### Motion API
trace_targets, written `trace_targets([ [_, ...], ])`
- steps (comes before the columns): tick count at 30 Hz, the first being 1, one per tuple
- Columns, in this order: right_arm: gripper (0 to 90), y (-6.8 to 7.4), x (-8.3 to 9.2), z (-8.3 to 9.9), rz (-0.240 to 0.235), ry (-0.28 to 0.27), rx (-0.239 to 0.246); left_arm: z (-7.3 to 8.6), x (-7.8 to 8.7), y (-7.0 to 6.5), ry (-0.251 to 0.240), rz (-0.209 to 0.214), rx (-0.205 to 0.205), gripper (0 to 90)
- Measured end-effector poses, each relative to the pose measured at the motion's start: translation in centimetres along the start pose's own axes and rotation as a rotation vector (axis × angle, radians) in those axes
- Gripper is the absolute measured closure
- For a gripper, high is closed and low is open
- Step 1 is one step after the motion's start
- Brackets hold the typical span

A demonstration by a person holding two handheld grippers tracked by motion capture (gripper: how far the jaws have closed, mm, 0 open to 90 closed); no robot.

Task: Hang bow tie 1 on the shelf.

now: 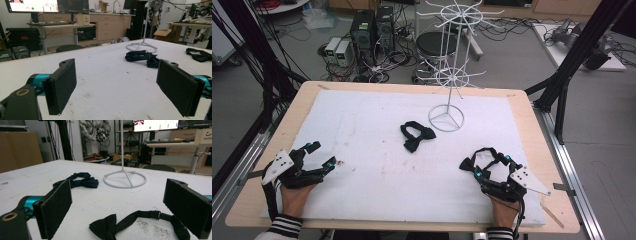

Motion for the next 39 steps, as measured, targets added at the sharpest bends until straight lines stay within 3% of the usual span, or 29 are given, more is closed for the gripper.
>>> trace_targets([
  [3, 7.6, -0.2, 0.1, 0.0, 0.005, -0.001, -0.005, -0.5, -0.2, -0.1, 0.005, 0.015, 0.008, 15.8],
  [6, 7.6, -0.3, 0.2, -0.1, 0.007, -0.007, -0.006, -1.9, -0.5, -0.2, 0.015, 0.039, -0.008, 15.8],
  [8, 7.6, -0.2, 0.2, -0.1, 0.006, -0.008, -0.005, -2.8, -1.1, -0.4, 0.04, 0.063, -0.027, 15.8],
  [9, 7.5, -0.2, 0.2, -0.1, 0.006, -0.007, -0.007, -3.6, -1.8, -0.4, 0.072, 0.085, -0.055, 15.8],
  [18, 7.5, -0.1, 0.2, 0.0, 0.0, -0.004, -0.008, -6.7, -4.8, -0.8, 0.153, 0.17, -0.109, 15.7],
  [27, 7.5, -0.2, 0.2, 0.0, -0.002, -0.015, -0.006, -7.9, -6.0, -1.2, 0.172, 0.201, -0.122, 15.7],
  [39, 7.6, -0.1, 0.2, 0.3, -0.002, -0.011, 0.004, -8.8, -8.3, -1.5, 0.247, 0.273, -0.14, 15.7],
])
Point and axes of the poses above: each handheld gripper's, and its own axes: x roughly backward along the jaws, z roughly out of its underside, y roughly to its left, the point moved 7 cm from there along -x, roughly forward along the jaws, and after that the axes turned 7 degrees about -x, right-handed, at the moved point
